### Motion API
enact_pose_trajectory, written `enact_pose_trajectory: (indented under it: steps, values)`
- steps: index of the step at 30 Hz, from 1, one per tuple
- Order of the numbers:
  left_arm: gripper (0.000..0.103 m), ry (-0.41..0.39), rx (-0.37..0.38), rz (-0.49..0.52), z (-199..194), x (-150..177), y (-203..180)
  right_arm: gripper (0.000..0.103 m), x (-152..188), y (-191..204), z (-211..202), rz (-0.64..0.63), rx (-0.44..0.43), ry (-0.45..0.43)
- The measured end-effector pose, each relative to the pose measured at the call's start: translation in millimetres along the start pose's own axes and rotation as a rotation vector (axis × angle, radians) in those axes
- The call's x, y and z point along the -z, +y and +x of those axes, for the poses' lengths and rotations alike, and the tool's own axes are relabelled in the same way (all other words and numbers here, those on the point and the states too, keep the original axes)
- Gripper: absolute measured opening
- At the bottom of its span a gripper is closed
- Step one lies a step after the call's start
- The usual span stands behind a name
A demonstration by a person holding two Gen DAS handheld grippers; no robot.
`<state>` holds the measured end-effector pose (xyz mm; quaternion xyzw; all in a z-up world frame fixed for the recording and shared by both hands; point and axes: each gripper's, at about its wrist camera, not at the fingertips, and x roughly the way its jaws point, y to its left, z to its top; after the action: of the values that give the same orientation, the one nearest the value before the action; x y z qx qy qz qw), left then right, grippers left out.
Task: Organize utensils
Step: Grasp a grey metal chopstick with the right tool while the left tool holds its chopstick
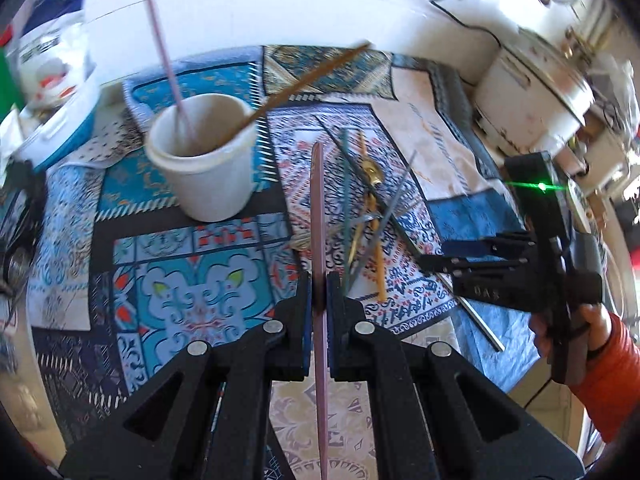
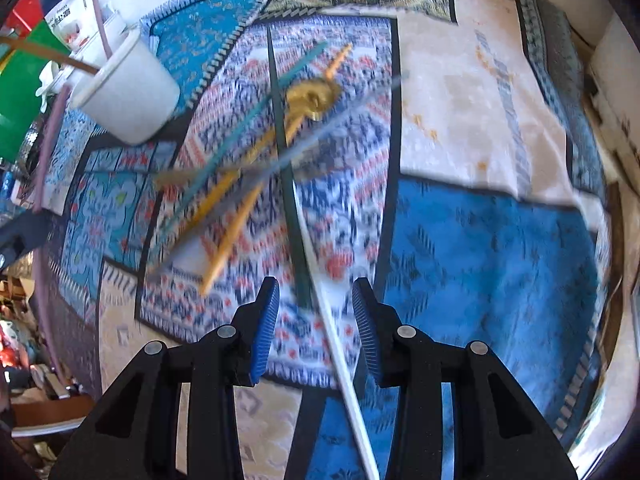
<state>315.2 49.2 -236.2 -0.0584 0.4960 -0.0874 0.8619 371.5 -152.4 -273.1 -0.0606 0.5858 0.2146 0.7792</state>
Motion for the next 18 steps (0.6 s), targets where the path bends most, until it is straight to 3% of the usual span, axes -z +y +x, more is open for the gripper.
enact_pose_trajectory:
  steps: [6, 10, 15, 18]
  values:
    - [0.004, -0.032, -0.011, -0.043, -13.7, 0.0, 14.7, 0.034, -32.7, 1.6, -2.1, 0.03, -0.042, -0.029]
    - [0.004, -0.058, -0.03, -0.06, -20.2, -1.0, 18.4, 0.034, -49.6, -9.5, -2.9, 0.118, 0.016, -0.066]
    - [0.004, -0.071, -0.039, -0.085, -23.3, -4.4, 26.1, 0.034, -68.0, -23.4, 10.1, 0.271, -0.05, -0.034]
    - [0.004, -0.073, -0.042, -0.098, -22.7, -7.4, 30.7, 0.034, -75.2, -24.4, 18.7, 0.297, -0.076, -0.022]
